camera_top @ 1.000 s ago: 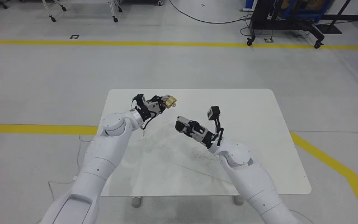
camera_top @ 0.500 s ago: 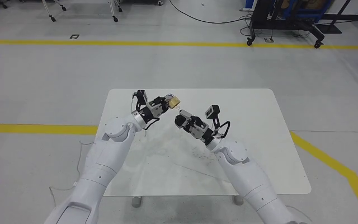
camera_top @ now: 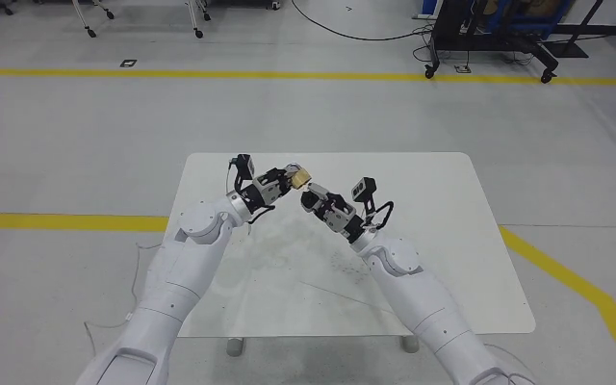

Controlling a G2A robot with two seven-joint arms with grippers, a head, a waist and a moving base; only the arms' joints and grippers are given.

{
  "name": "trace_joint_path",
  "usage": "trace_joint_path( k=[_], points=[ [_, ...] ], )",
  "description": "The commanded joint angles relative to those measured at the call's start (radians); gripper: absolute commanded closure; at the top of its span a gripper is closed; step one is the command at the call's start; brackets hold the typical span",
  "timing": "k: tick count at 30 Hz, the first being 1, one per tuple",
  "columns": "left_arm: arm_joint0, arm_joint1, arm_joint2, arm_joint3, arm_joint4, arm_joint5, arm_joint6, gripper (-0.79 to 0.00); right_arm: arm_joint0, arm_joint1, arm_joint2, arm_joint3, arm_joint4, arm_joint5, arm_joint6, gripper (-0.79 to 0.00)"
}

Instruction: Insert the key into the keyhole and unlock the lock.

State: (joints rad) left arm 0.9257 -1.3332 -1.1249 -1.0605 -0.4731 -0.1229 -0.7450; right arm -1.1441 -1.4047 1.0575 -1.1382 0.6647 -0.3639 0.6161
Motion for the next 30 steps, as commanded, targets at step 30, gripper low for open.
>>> trace_joint_path(
  k=[30],
  points=[
    [0.006,-0.001,-0.003,-0.009,0.012,-0.029,-0.016,0.0,-0.006,-0.043,-0.006,0.071,0.303,0.079,0.088,0.0]
  ],
)
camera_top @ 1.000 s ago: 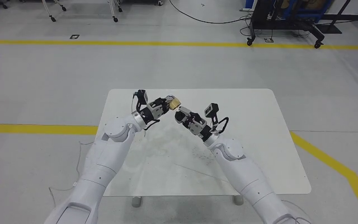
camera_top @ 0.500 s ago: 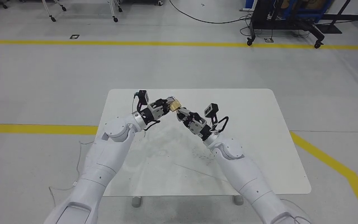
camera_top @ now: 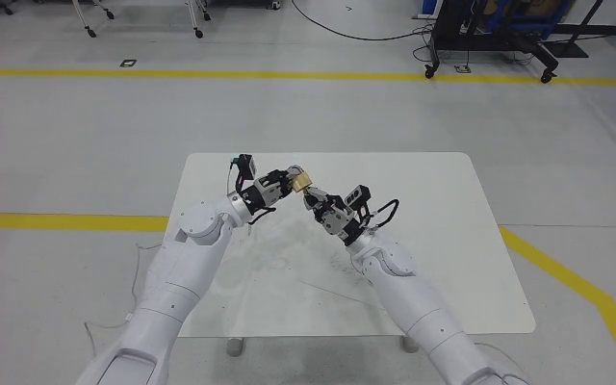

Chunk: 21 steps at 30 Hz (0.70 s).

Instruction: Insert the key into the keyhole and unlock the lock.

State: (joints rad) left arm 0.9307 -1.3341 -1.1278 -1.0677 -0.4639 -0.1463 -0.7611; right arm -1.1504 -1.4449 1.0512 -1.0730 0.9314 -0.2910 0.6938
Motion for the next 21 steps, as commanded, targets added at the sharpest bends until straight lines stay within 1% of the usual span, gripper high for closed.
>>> trace_joint_path(
  k=[1,5,10,13,18,19,20,21],
  points=[
    [0.002,0.0,-0.001,-0.004,0.006,-0.012,0.003,0.0,0.002,-0.005,0.001,0.013,0.058,0.013,0.019,0.0],
    [0.008,0.0,0.001,-0.016,0.018,-0.046,0.006,0.0,0.01,-0.015,0.001,0.037,0.135,0.053,0.049,0.0],
    [0.018,0.0,0.005,-0.033,0.046,-0.093,0.009,0.0,0.01,-0.028,0.009,0.057,0.279,0.136,0.103,0.0],
    [0.022,0.001,0.005,-0.039,0.056,-0.111,0.012,0.0,0.015,-0.032,0.01,0.074,0.304,0.168,0.123,0.0],
    [0.025,0.001,-0.004,-0.036,0.054,-0.102,0.045,0.0,0.018,-0.031,0.016,0.082,0.246,0.118,0.126,0.0],
    [0.026,0.001,-0.008,-0.035,0.051,-0.098,0.056,0.0,0.019,-0.03,0.021,0.081,0.223,0.093,0.124,0.0],
    [0.027,0.001,-0.011,-0.034,0.047,-0.092,0.064,0.0,0.02,-0.027,0.025,0.081,0.185,0.06,0.121,-0.012],
    [0.027,0.001,-0.014,-0.032,0.044,-0.084,0.07,0.0,0.017,-0.026,0.03,0.076,0.172,0.046,0.12,-0.077]
  ],
)
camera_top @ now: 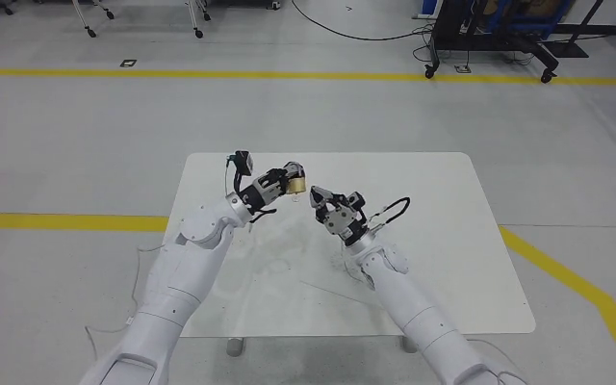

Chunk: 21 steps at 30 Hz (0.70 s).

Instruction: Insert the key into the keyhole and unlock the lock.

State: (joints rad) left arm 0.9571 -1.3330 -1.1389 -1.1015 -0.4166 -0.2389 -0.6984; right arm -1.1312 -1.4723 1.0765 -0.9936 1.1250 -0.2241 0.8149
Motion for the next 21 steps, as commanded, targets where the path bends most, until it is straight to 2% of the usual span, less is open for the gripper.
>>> trace_joint_path(
  k=[1,2,5,7,8,9,10,16,18,20,21],
  points=[
    [0.001,0.0,-0.005,0.002,-0.007,0.017,0.013,0.0,-0.005,0.004,0.015,-0.011,-0.029,-0.037,-0.003,-0.126],
    [0.001,0.0,-0.006,0.003,-0.013,0.027,0.012,0.0,-0.008,0.007,0.028,-0.018,-0.049,-0.064,-0.006,-0.185],
    [-0.006,0.0,-0.004,0.01,-0.009,0.068,0.007,0.0,-0.017,0.023,0.07,-0.048,-0.152,-0.15,-0.026,-0.271],
    [-0.011,0.0,0.002,0.01,0.003,0.078,-0.005,0.0,-0.026,0.037,0.112,-0.088,-0.225,-0.204,-0.04,-0.382],
    [-0.014,0.001,0.004,0.01,0.018,0.078,-0.009,0.0,-0.034,0.045,0.137,-0.112,-0.264,-0.229,-0.047,-0.508],
    [-0.018,0.002,0.008,0.01,0.037,0.076,-0.013,0.0,-0.042,0.054,0.163,-0.136,-0.322,-0.256,-0.058,-0.683],
    [-0.024,0.003,0.013,0.01,0.063,0.076,-0.02,0.0,-0.05,0.064,0.19,-0.162,-0.393,-0.28,-0.071,-0.785],
    [-0.08,0.008,0.062,0.029,0.21,0.141,-0.109,0.0,-0.137,0.115,0.364,-0.379,-0.716,-0.314,-0.162,-0.785],
    [-0.097,0.005,0.093,0.043,0.239,0.175,-0.149,0.0,-0.154,0.12,0.389,-0.417,-0.746,-0.312,-0.186,-0.785],
    [-0.13,0.002,0.148,0.061,0.344,0.2,-0.191,0.0,-0.154,0.12,0.389,-0.417,-0.746,-0.312,-0.186,-0.785],
    [-0.138,-0.003,0.164,0.077,0.332,0.208,-0.217,0.0,-0.154,0.12,0.389,-0.417,-0.746,-0.312,-0.186,-0.785]
  ],
)
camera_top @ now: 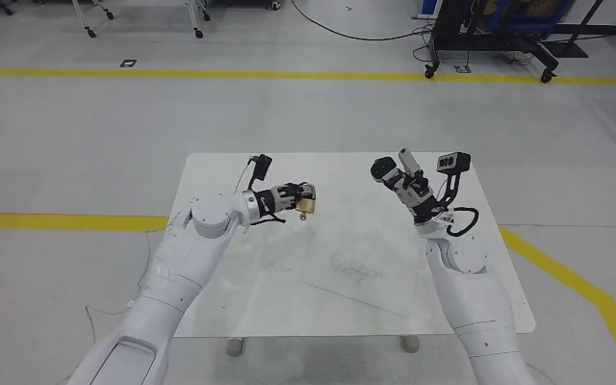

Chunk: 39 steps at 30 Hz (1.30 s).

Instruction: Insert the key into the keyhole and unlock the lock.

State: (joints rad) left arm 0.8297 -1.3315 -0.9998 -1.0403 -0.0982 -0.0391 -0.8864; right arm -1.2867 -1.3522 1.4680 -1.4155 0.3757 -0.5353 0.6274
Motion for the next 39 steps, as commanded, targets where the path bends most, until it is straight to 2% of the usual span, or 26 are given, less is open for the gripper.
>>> trace_joint_path(
  k=[1,4,12,13,16,17,18,19,25,31,35,39],
  points=[
    [-0.024,-0.011,0.042,0.035,0.002,0.02,-0.054,0.0,0.001,0.0,-0.002,0.005,0.003,0.0,0.002,-0.785],
    [-0.076,-0.03,0.126,0.095,0.096,0.042,-0.08,0.0,0.001,0.0,-0.002,0.005,0.003,0.0,0.002,-0.785],
    [-0.133,-0.09,0.282,0.204,0.161,0.025,-0.126,0.0,0.001,0.0,-0.002,0.005,0.003,0.0,0.002,-0.785],
    [-0.138,-0.096,0.298,0.217,0.177,0.023,-0.125,-0.052,0.001,0.0,-0.002,0.005,0.003,0.0,0.002,-0.785],
    [-0.15,-0.111,0.33,0.245,0.2,0.015,-0.131,-0.299,0.001,0.0,-0.002,0.005,0.003,0.0,0.002,-0.785],
    [-0.155,-0.115,0.337,0.251,0.205,0.013,-0.135,-0.419,0.001,0.0,-0.002,0.005,0.003,0.0,0.002,-0.785],
    [-0.16,-0.119,0.342,0.259,0.211,0.012,-0.137,-0.622,0.001,0.0,-0.002,0.005,0.003,0.0,0.002,-0.785],
    [-0.165,-0.121,0.346,0.265,0.214,0.011,-0.14,-0.767,0.001,0.0,-0.002,0.005,0.003,0.0,0.002,-0.785],
    [-0.18,-0.118,0.3,0.281,0.143,-0.036,-0.165,-0.785,0.001,0.0,-0.002,0.005,0.003,0.0,0.002,-0.785],
    [-0.166,-0.077,0.195,0.226,0.108,-0.112,-0.126,-0.785,0.001,0.0,-0.002,0.005,0.003,0.0,0.002,-0.785],
    [-0.13,-0.034,0.082,0.112,0.109,-0.152,-0.045,-0.785,0.001,0.0,-0.002,0.005,0.003,0.0,0.002,-0.785],
    [-0.045,0.018,-0.06,-0.085,0.185,-0.193,0.074,-0.785,0.001,0.0,-0.002,0.005,0.003,0.0,0.002,-0.785]
  ],
)
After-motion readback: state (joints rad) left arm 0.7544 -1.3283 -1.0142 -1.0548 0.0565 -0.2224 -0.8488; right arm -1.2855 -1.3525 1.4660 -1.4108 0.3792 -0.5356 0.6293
